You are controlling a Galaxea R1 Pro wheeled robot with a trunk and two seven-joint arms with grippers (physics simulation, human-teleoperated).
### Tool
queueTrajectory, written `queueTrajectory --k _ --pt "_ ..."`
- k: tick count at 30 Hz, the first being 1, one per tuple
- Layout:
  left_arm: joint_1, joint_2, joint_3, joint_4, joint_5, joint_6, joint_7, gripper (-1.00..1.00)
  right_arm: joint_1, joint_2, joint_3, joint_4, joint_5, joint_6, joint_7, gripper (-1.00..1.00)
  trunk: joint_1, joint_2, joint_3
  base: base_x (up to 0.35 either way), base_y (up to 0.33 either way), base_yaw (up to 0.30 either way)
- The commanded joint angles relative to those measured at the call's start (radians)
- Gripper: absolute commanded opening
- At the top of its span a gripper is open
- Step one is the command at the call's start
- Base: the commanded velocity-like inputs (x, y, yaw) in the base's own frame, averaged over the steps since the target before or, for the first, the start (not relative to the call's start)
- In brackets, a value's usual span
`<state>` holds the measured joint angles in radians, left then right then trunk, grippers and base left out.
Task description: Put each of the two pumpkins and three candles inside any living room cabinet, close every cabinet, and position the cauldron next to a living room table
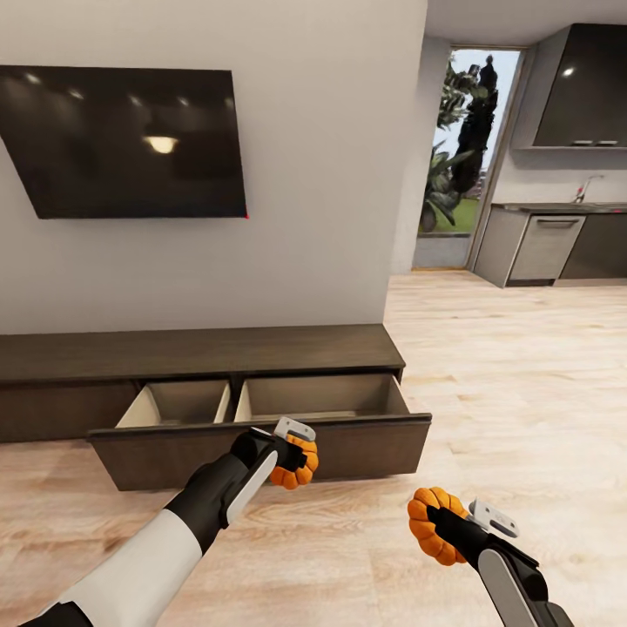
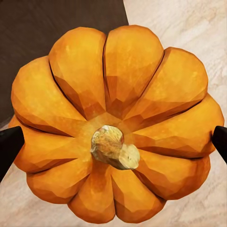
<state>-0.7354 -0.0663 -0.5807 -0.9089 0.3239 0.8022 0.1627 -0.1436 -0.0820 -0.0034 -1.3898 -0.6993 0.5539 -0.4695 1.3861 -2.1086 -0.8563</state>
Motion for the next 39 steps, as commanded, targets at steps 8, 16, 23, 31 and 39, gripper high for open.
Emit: queueTrajectory --k 8,16,23,31,39 --pt "-0.001 -0.001 -0.002 -0.001 0.009 0.003 0.009 -1.0 -0.001 0.0 0.0 -0.001 -0.011 0.002 -0.008 -1.0 0.0 0.0 -0.001 0.012 -0.012 0.0" --pt "-0.001 -0.001 -0.002 -0.001 0.009 0.002 0.009 -1.0 -0.001 0.0 0.0 -0.001 -0.01 0.003 -0.008 -1.0 0.0 0.0 -0.001 0.106 -0.151 0.0" --pt "-0.001 0.0 -0.002 0.0 0.009 0.002 0.009 -1.0 -0.001 -0.001 0.001 -0.001 -0.009 0.003 -0.001 -1.0 0.0 0.0 -0.001 0.049 -0.071 0.001" --pt "-0.001 0.0 -0.002 0.001 0.006 -0.001 0.009 -1.0 -0.001 -0.001 0.0 -0.001 -0.008 0.003 0.004 -1.0 0.0 0.0 -0.001 0.211 0.099 0.068" --pt "0.0 0.0 -0.002 0.001 0.007 -0.002 0.01 -1.0 -0.001 -0.001 0.0 -0.001 -0.008 0.003 0.005 -1.0 0.0 0.0 -0.001 0.222 0.039 0.081"
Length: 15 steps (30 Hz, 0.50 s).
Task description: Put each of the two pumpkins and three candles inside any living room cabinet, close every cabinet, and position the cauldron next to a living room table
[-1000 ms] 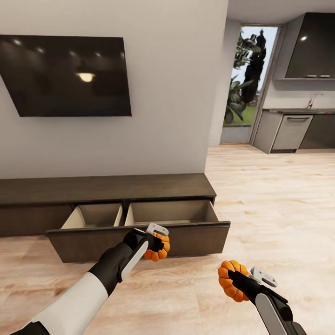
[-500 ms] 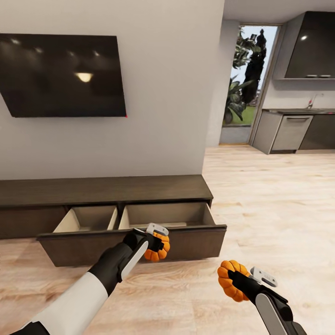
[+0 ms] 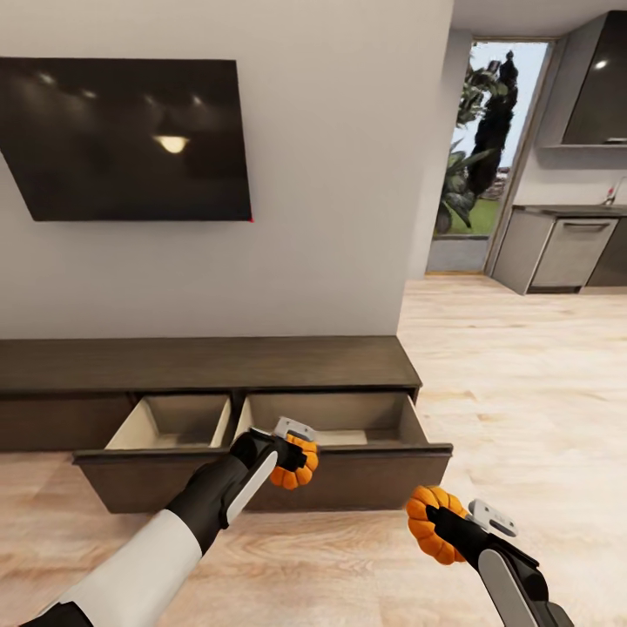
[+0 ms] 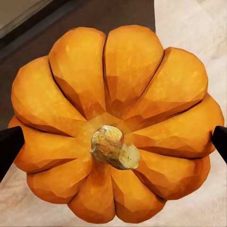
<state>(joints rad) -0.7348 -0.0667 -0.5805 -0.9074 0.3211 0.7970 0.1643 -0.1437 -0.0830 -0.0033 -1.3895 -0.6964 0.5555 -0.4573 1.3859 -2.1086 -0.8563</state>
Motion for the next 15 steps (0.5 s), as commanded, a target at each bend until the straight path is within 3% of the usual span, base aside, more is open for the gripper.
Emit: queueTrajectory --k 1,12,15 --pt "-0.001 0.0 -0.002 -0.001 0.011 0.003 0.009 -1.0 -0.001 -0.001 0.0 -0.002 -0.011 0.001 -0.008 -1.0 0.0 0.0 -0.001 0.067 0.005 0.178" --pt "-0.001 -0.001 -0.001 -0.001 0.011 0.007 0.009 -1.0 -0.001 0.003 -0.002 -0.003 -0.014 0.001 -0.008 -1.0 -0.034 0.063 0.027 0.014 0.001 0.226" --pt "-0.001 -0.002 -0.001 -0.001 0.009 0.008 0.009 -1.0 -0.001 0.003 -0.002 -0.004 -0.014 0.003 -0.008 -1.0 -0.046 0.084 0.037 0.0 0.0 0.057"
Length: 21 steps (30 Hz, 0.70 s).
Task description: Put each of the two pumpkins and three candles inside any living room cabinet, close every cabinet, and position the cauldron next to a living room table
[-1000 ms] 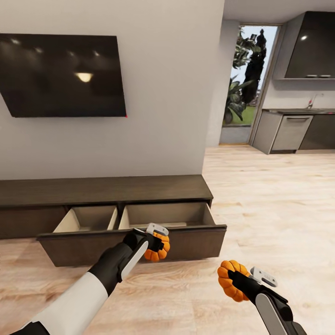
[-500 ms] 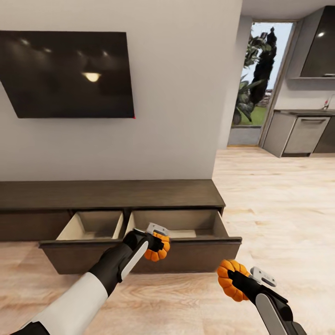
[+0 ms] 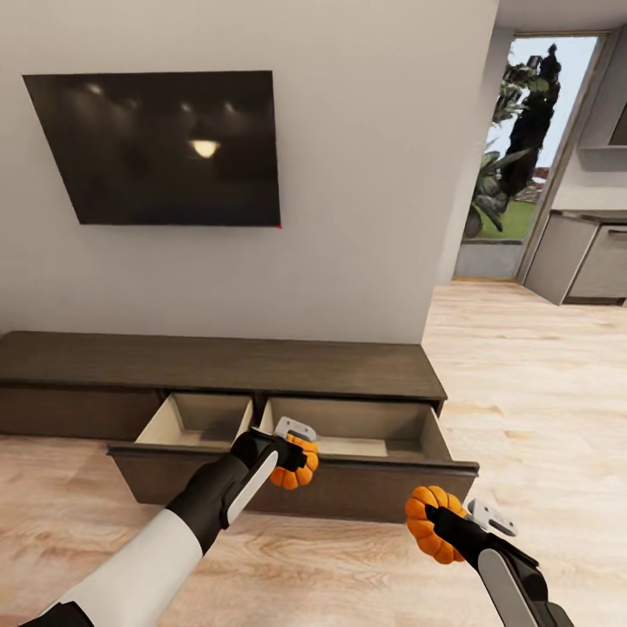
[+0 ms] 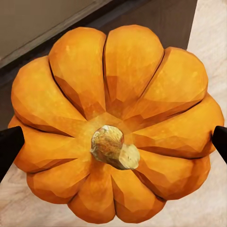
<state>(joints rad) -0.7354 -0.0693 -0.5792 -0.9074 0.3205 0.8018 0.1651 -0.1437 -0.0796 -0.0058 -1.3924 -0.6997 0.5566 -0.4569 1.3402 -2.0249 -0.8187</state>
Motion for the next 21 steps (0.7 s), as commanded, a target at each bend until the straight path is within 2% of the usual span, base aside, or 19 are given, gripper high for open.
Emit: queueTrajectory --k 1,15,21 --pt "-0.001 0.0 -0.002 -0.001 0.01 0.003 0.008 -1.0 0.0 0.0 0.001 -0.002 -0.011 0.001 -0.008 -1.0 -0.004 0.007 0.002 0.0 0.0 0.022" --pt "-0.001 -0.001 -0.002 0.0 0.009 0.005 0.009 -1.0 0.0 0.0 0.002 -0.003 -0.01 0.0 -0.008 -1.0 -0.058 0.105 0.046 0.0 0.0 0.004" --pt "-0.001 -0.001 -0.001 0.001 0.012 0.006 0.008 -1.0 -0.001 -0.009 -0.003 -0.049 -0.01 0.014 -0.014 -1.0 -0.081 0.147 0.065 0.0 0.0 0.0"
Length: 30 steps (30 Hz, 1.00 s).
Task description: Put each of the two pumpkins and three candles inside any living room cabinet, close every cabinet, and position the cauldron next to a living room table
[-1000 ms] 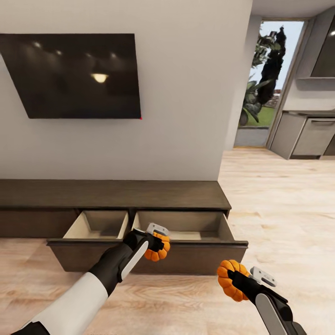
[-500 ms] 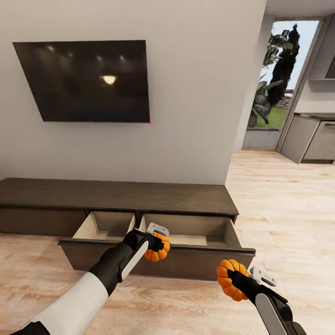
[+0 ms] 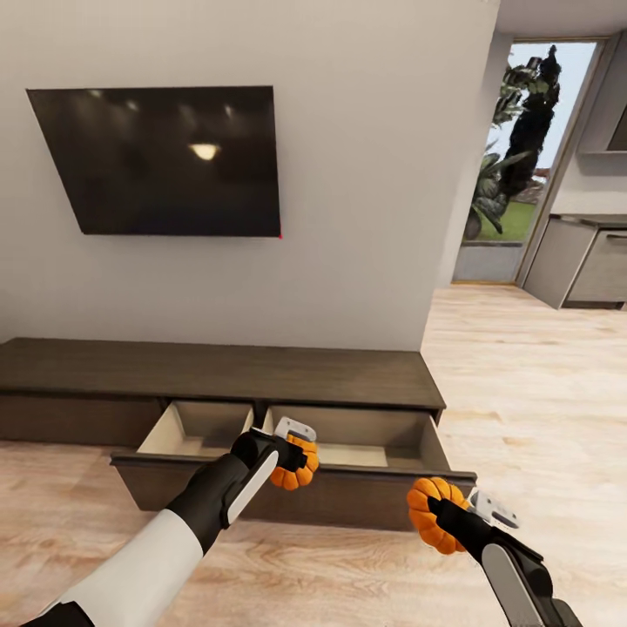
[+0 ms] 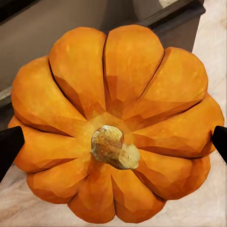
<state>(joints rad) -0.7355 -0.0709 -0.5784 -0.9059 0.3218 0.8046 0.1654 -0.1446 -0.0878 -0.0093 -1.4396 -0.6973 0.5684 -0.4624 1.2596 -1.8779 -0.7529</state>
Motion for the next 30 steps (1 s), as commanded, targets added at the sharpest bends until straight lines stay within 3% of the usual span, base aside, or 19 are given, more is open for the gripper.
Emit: queueTrajectory --k 1,2,4,7,14,19,21,25,30 --pt "-0.001 0.0 -0.002 -0.001 0.011 0.004 0.008 -1.0 -0.009 -0.001 -0.001 -0.01 -0.012 0.023 -0.011 -1.0 -0.004 0.007 0.002 0.0 0.0 0.0" --pt "-0.001 0.0 -0.002 -0.001 0.011 0.004 0.008 -1.0 -0.02 -0.002 -0.001 -0.014 -0.01 0.044 -0.013 -1.0 -0.008 0.014 0.005 0.0 0.0 0.0" --pt "-0.001 0.0 -0.002 -0.002 0.012 0.005 0.008 -1.0 -0.115 0.003 0.001 -0.015 -0.004 0.178 -0.037 -1.0 -0.016 0.028 0.012 0.0 0.0 0.0" --pt "-0.001 0.001 -0.001 -0.002 0.012 0.005 0.008 -1.0 -0.243 0.009 0.005 0.027 -0.006 0.314 -0.099 -1.0 -0.027 0.049 0.021 0.0 0.0 0.0" --pt "-0.001 0.003 0.001 -0.001 0.011 0.006 0.008 -1.0 -0.464 0.039 0.009 0.301 -0.009 0.382 -0.143 -1.0 -0.054 0.098 0.043 0.0 0.0 0.0" --pt "-0.001 0.002 0.001 -0.001 0.011 0.005 0.008 -1.0 -0.515 0.064 0.031 0.426 -0.003 0.384 -0.15 -1.0 -0.073 0.133 0.059 0.0 0.0 0.0" --pt "-0.001 0.002 0.001 -0.001 0.011 0.005 0.008 -1.0 -0.532 0.071 0.08 0.463 -0.002 0.384 -0.152 -1.0 -0.081 0.147 0.065 0.0 0.0 0.0" --pt "-0.001 0.002 0.002 -0.002 0.013 0.018 0.008 -1.0 -0.542 0.075 0.138 0.483 -0.001 0.384 -0.155 -1.0 -0.096 0.175 0.077 0.0 0.0 0.0" --pt "-0.001 0.0 0.001 0.015 0.013 0.044 0.008 -1.0 -0.545 0.075 0.155 0.489 0.001 0.383 -0.157 -1.0 -0.115 0.21 0.093 0.0 0.0 0.0"
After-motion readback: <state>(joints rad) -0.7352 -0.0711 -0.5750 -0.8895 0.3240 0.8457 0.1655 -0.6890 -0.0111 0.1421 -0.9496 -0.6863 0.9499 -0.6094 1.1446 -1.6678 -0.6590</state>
